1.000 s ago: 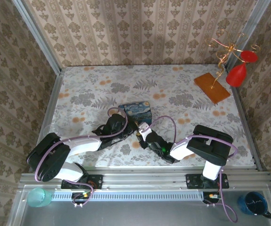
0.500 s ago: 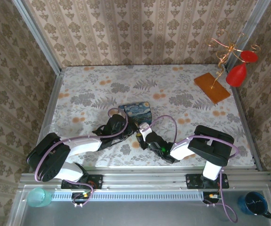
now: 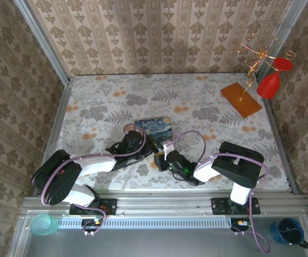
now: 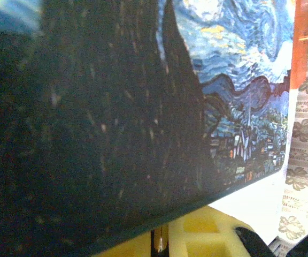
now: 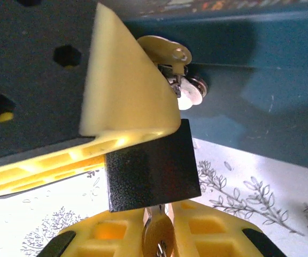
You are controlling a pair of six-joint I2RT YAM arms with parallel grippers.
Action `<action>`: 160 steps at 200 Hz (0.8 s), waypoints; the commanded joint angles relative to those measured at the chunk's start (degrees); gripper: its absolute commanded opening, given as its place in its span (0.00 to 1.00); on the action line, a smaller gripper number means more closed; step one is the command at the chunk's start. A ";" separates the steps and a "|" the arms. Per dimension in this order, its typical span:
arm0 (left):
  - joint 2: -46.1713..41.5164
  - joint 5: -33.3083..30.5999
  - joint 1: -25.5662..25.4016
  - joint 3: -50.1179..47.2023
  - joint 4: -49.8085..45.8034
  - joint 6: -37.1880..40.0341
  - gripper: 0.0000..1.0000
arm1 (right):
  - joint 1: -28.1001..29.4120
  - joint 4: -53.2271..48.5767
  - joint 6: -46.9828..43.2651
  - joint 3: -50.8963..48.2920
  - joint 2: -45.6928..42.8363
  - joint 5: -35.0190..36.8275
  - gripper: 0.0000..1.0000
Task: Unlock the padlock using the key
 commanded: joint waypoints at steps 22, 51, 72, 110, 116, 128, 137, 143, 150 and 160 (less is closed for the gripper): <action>0.75 -0.97 0.61 1.92 3.34 1.33 0.00 | -0.90 14.24 10.93 -1.95 4.38 -7.09 0.19; 0.72 -0.97 0.67 1.39 3.34 1.51 0.00 | -1.42 15.18 12.32 -1.61 4.93 -7.95 0.19; 0.92 -0.80 0.85 1.20 3.34 1.74 0.00 | -1.51 15.08 12.59 -1.69 4.02 -8.15 0.20; 0.93 -0.96 0.91 0.60 3.74 2.12 0.00 | -2.23 9.64 10.61 -1.81 1.12 -8.10 0.23; 0.92 -0.97 0.98 0.51 3.75 2.18 0.00 | -2.65 8.66 10.51 -1.87 0.57 -8.66 0.25; 0.93 -0.76 1.17 0.42 3.83 2.08 0.00 | -3.91 7.71 10.75 -2.13 -0.15 -10.96 0.29; 0.90 -0.63 1.33 0.33 3.96 2.16 0.00 | -4.77 7.82 11.12 -2.44 -0.44 -12.26 0.31; 0.92 -0.45 1.38 0.32 3.83 2.21 0.00 | -5.29 7.91 11.34 -2.83 -0.61 -12.76 0.32; 0.87 -0.29 1.48 0.32 3.83 2.29 0.00 | -5.75 7.63 11.21 -3.30 -1.04 -12.85 0.33; 0.94 -0.17 1.65 0.32 3.83 2.38 0.00 | -6.11 6.29 10.45 -3.96 -2.13 -12.23 0.36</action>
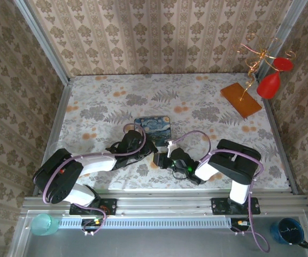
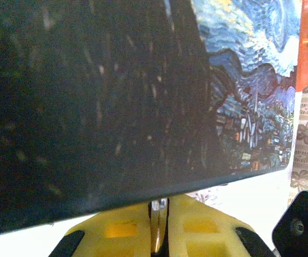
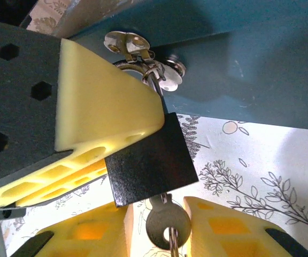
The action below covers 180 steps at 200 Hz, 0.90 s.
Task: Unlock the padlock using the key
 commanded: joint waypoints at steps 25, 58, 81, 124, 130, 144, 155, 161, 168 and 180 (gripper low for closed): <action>0.33 -0.15 0.91 -0.02 3.15 1.16 0.00 | -1.19 -5.12 -4.29 -3.75 -7.15 1.02 0.45; 0.60 0.24 1.23 0.31 3.06 1.40 0.00 | -2.17 -9.51 -10.11 -5.97 -12.98 2.35 0.51; 0.77 0.52 1.27 0.84 2.83 1.45 0.00 | -4.00 -8.88 -11.93 -7.63 -15.60 1.89 0.50; 0.75 0.70 0.92 1.45 2.84 1.23 0.00 | -2.97 -13.83 -21.14 -4.72 -16.76 1.32 0.49; 0.78 0.79 0.90 1.55 2.80 1.07 0.00 | -2.67 -13.26 -22.23 -4.57 -16.57 1.44 0.49; 0.74 1.22 0.83 1.64 3.12 0.46 0.00 | -1.41 -12.43 -25.06 -3.86 -15.92 1.77 0.48; 0.69 1.38 0.61 1.77 2.98 0.05 0.00 | -0.30 -12.25 -27.59 -2.95 -15.05 2.50 0.48; 0.61 1.30 0.42 1.94 2.79 -0.08 0.00 | 0.31 -12.25 -28.82 -2.48 -14.52 2.90 0.48; 0.45 1.17 0.11 2.28 2.28 -0.19 0.00 | 0.84 -12.09 -29.87 -1.88 -13.86 3.56 0.47; 0.23 0.99 -0.41 2.99 1.15 -0.09 0.00 | 1.49 -12.03 -30.68 -0.94 -12.85 4.87 0.47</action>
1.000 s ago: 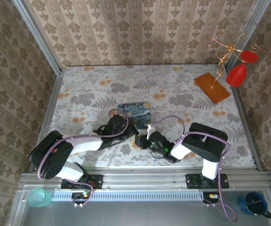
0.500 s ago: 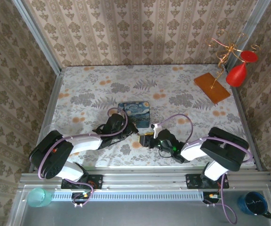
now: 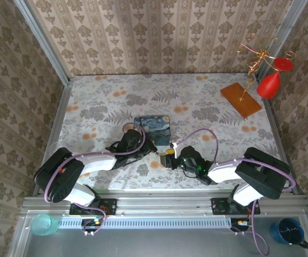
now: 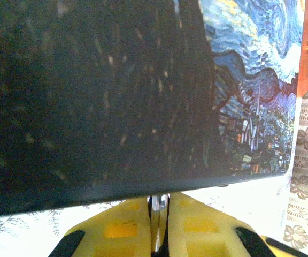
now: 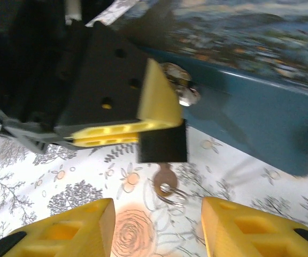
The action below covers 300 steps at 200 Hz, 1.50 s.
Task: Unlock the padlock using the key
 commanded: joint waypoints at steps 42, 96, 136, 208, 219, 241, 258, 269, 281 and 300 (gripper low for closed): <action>-0.78 0.32 -1.78 3.51 -0.79 0.13 0.00 | 1.94 -0.13 -5.47 4.25 4.87 6.98 0.45; -0.87 0.87 -3.43 3.78 -0.52 -0.14 0.00 | 1.94 -2.51 -3.58 8.33 10.15 4.63 0.48; 1.41 3.18 -5.06 4.96 1.32 -0.90 0.00 | 1.85 -3.88 -3.08 10.82 11.91 6.28 0.43; -0.81 2.06 -4.13 4.05 0.14 0.30 0.00 | 0.72 -0.41 -2.43 7.09 11.27 9.82 0.22; -1.19 1.98 -3.56 3.69 0.27 0.41 0.03 | 0.71 0.74 -2.58 6.42 11.17 9.53 0.18; -2.24 1.38 -2.59 3.04 -0.51 0.75 0.17 | 0.71 1.36 -2.66 5.86 11.09 9.65 0.14; -2.83 1.27 -1.66 2.69 -1.31 0.74 0.30 | 0.72 1.60 -2.84 5.55 11.17 9.86 0.14; -3.08 1.34 -1.08 2.42 -1.73 0.74 0.33 | 0.71 1.86 -2.79 5.19 11.26 10.17 0.14; -3.45 1.11 -0.70 2.24 -2.72 0.96 0.37 | 0.71 2.06 -2.79 4.90 11.31 10.44 0.14; -4.25 0.56 -0.08 2.07 -4.48 1.55 0.42 | 0.71 1.97 -2.46 4.77 11.69 10.28 0.14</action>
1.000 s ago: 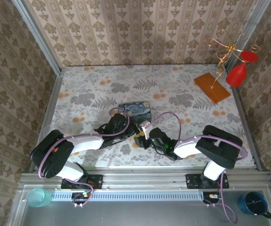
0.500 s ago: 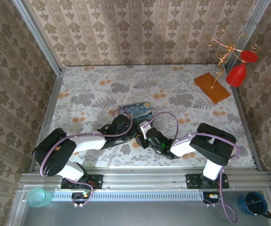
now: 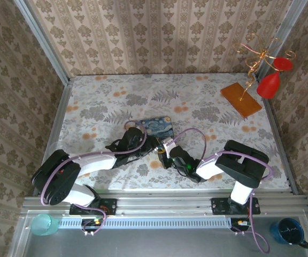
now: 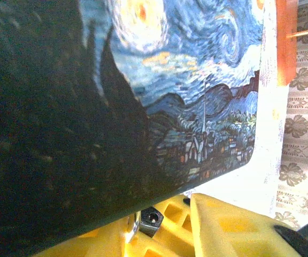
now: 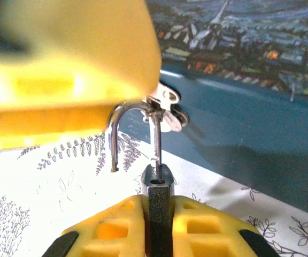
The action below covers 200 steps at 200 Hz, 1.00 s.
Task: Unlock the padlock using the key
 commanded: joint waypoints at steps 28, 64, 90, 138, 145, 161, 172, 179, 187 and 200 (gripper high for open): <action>-2.82 -1.24 1.24 -0.22 -4.06 2.46 0.46 | 0.00 1.78 1.13 -0.66 0.67 1.41 0.14; -3.48 -2.04 1.56 0.26 -6.38 4.22 0.48 | -0.03 0.96 2.07 -0.21 0.40 0.70 0.13; -6.61 -3.86 1.77 1.50 -11.14 7.67 0.48 | -0.07 -0.78 4.28 0.22 -0.35 -0.25 0.13; -15.00 -10.92 2.13 6.48 -25.57 18.01 0.54 | -0.08 -1.85 9.10 -0.07 -1.07 -1.11 0.09; -15.14 -10.38 2.89 6.83 -26.27 19.27 0.56 | -0.08 -1.61 9.42 -0.06 -1.00 -1.49 0.09; -14.43 -7.14 5.89 7.12 -27.21 20.98 0.57 | -0.05 -1.56 10.23 0.09 -1.06 -1.46 0.09; -13.40 -5.13 7.84 7.50 -27.78 22.32 0.57 | -0.17 -1.56 10.82 0.21 -1.09 -1.49 0.09; -12.68 -4.69 8.75 7.80 -28.38 23.18 0.58 | -0.17 -1.63 11.21 0.24 -1.17 -1.66 0.09; -11.89 -4.22 9.58 8.27 -28.86 24.48 0.58 | -0.26 -1.86 11.62 0.46 -1.23 -2.07 0.09; -10.33 -3.35 10.75 9.28 -29.13 26.72 0.60 | -0.41 -2.55 12.36 0.81 -1.36 -2.87 0.10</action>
